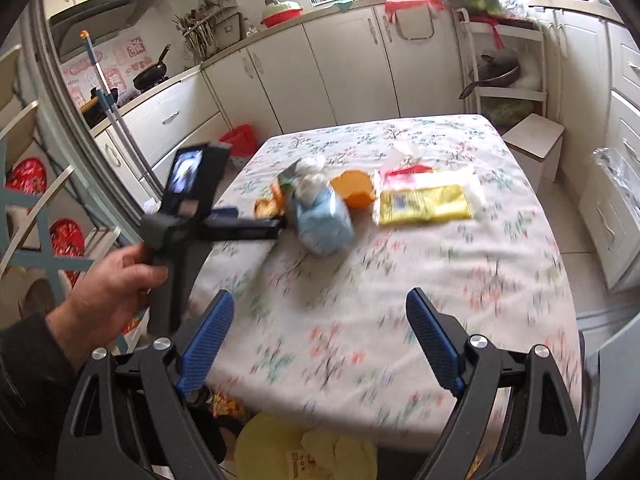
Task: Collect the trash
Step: 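Grasp the orange peel with the left tool while the right tool grasps the white tissue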
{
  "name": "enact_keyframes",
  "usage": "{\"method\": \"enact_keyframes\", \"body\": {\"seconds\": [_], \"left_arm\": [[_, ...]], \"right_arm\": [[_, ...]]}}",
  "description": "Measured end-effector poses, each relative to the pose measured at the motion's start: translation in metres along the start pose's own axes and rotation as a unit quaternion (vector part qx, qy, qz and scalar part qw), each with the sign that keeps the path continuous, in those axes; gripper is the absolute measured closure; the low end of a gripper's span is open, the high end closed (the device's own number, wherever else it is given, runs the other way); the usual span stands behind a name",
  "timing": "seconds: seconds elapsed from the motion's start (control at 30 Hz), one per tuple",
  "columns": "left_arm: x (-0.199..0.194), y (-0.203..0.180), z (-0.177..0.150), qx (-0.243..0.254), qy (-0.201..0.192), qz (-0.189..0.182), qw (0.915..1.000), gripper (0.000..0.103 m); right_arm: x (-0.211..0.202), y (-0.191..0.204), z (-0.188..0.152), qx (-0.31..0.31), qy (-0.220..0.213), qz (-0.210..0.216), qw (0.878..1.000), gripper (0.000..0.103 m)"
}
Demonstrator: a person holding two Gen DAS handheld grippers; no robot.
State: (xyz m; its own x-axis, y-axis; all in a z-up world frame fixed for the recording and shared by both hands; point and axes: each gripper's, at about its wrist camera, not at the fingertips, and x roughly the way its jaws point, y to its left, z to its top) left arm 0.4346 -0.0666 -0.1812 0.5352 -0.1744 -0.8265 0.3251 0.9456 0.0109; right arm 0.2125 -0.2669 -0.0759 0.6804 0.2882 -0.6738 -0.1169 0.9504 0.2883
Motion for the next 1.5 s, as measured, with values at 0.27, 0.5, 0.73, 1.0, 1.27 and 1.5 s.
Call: {"method": "enact_keyframes", "body": {"seconds": [0.27, 0.5, 0.73, 1.0, 1.27, 1.5], "left_arm": [[-0.006, 0.0, -0.006, -0.007, 0.018, 0.0, 0.9998, 0.007], [-0.029, 0.029, -0.012, -0.066, 0.008, -0.024, 0.9975, 0.008], [-0.038, 0.042, -0.014, -0.088, 0.005, -0.048, 0.9949, 0.008], [-0.033, 0.038, -0.007, -0.081, 0.002, -0.056, 0.9951, 0.008], [-0.018, 0.032, 0.002, -0.074, 0.009, -0.061, 0.9953, 0.02], [-0.008, 0.034, 0.007, -0.082, 0.0, -0.071, 0.9941, 0.044]], "right_arm": [[0.033, -0.013, 0.036, -0.012, -0.003, -0.008, 1.0, 0.019], [0.048, -0.023, 0.047, 0.021, 0.009, 0.014, 1.0, 0.023], [0.08, 0.013, 0.069, -0.045, 0.007, 0.034, 0.998, 0.042], [0.114, 0.022, 0.077, -0.055, 0.035, 0.031, 0.997, 0.07], [0.111, 0.016, 0.081, -0.047, 0.029, 0.044, 0.998, 0.096], [0.094, -0.009, 0.094, 0.0, 0.005, 0.064, 0.998, 0.096]]}}
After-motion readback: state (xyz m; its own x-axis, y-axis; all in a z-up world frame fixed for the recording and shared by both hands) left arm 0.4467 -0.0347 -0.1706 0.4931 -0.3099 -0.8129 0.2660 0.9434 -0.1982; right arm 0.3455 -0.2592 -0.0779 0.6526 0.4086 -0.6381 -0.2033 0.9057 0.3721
